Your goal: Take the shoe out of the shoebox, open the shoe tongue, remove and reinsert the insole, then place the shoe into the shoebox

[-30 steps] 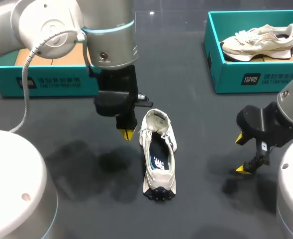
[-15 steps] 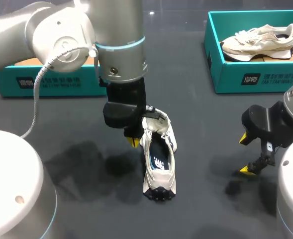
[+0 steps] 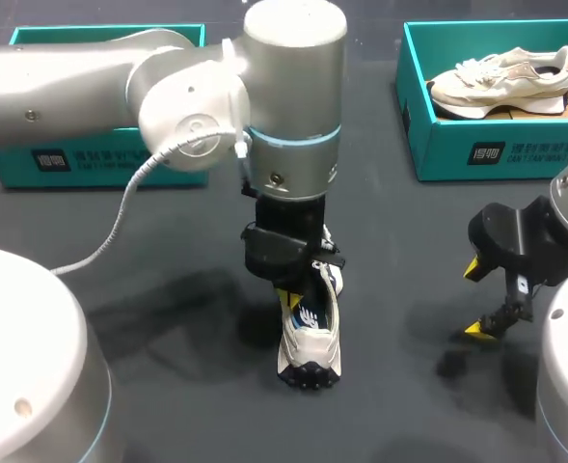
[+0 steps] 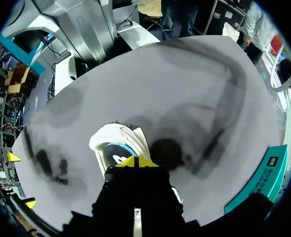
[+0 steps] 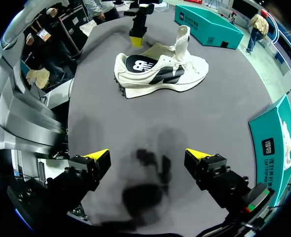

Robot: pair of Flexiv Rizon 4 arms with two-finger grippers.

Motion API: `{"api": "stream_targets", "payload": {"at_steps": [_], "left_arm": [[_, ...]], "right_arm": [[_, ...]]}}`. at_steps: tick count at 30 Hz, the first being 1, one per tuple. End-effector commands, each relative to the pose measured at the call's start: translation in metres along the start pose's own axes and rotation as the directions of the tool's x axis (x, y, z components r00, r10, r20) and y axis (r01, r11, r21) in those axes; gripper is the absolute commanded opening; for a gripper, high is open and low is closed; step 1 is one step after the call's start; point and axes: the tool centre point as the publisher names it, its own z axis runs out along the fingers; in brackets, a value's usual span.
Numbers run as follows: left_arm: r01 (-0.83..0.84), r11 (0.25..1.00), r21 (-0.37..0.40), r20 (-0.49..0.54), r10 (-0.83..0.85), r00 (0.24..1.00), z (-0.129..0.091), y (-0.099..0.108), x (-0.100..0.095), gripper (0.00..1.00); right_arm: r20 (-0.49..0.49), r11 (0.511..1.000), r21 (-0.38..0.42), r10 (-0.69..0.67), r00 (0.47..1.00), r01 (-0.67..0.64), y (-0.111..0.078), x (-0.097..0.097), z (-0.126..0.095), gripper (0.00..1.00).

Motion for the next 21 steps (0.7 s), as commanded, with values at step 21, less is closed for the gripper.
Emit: {"api": "stream_targets", "payload": {"at_steps": [21], "left_arm": [[0.051, 0.998, 0.038, -0.055, -0.049, 0.997, 0.049, 0.009, 0.0, 0.0]], "right_arm": [[0.004, 1.0, 0.0, 0.0, 1.0, 0.0, -0.001, 0.003, 0.0, 1.0]]}}
